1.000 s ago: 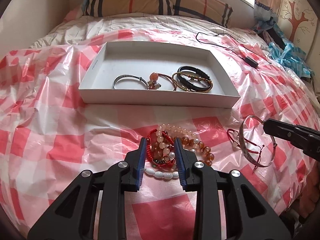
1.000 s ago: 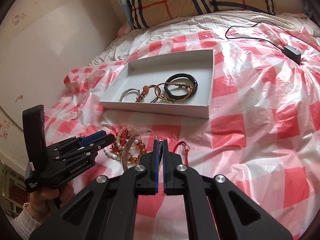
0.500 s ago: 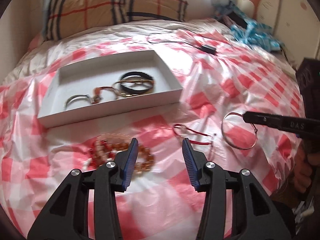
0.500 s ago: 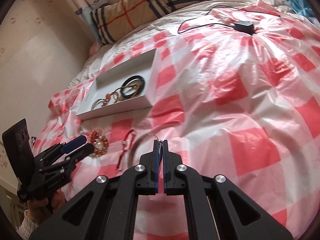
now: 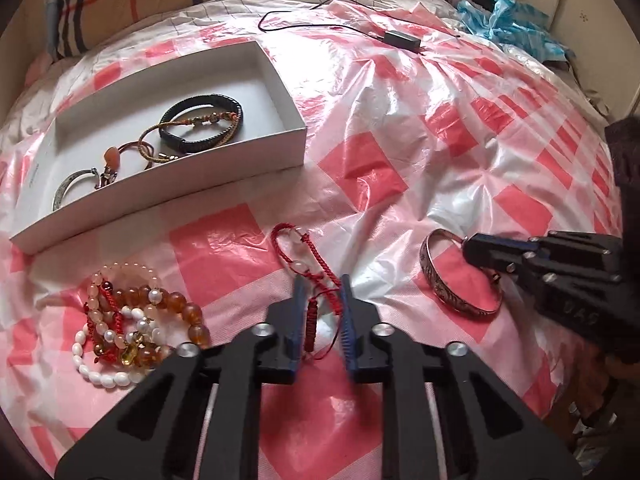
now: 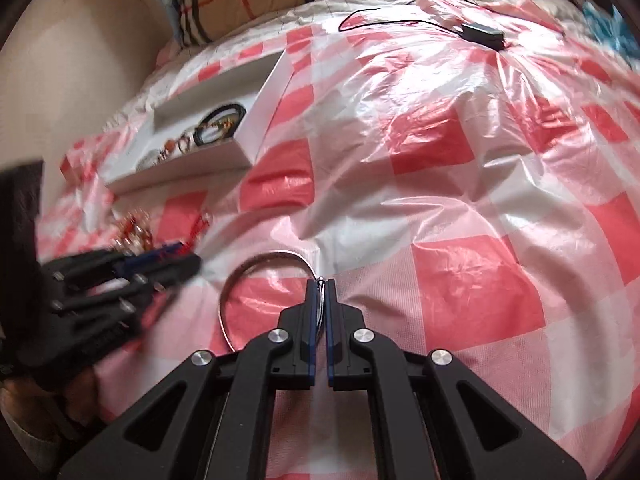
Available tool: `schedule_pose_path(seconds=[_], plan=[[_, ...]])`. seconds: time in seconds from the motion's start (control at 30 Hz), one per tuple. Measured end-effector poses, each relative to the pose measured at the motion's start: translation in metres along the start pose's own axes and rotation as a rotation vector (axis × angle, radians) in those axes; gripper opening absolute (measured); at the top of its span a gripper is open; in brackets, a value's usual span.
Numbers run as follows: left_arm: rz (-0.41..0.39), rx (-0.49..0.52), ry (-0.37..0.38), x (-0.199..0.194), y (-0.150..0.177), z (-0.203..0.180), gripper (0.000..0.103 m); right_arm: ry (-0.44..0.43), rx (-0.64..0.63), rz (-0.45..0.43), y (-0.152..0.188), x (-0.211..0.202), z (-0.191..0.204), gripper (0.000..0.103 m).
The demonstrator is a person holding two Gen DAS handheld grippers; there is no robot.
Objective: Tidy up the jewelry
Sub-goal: 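Grasp thin silver bangle with right tool while left grasps red cord bracelet, then lower both held bracelets into the white box and open both tools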
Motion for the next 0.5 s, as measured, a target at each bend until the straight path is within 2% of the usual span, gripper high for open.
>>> schedule_pose_path(seconds=[0.1,0.2,0.33,0.5], plan=[[-0.013,-0.047,0.051,-0.011,0.004,0.013,0.005,0.058,-0.084,0.011,0.003,0.004,0.010,0.004],[-0.056,-0.094,0.111,-0.032,0.008,0.026,0.005,0.001,-0.055,-0.009,0.005,-0.004,0.009,0.004],[-0.112,-0.149,0.140,-0.057,0.010,0.046,0.005,-0.056,-0.023,-0.062,0.001,-0.019,0.018,0.004],[-0.154,-0.209,0.155,-0.076,0.006,0.074,0.005,-0.085,-0.051,-0.116,-0.016,-0.034,0.044,0.004]])
Point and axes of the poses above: each gripper's, at about its wrist camera, not at the fingertips, and x roughly the way its jaws point, z to its left, y to its underside, the point moved 3 cm from there along x, roughly the way its jaws point, and after that the axes turned 13 degrees about -y, right-handed, at the moved point
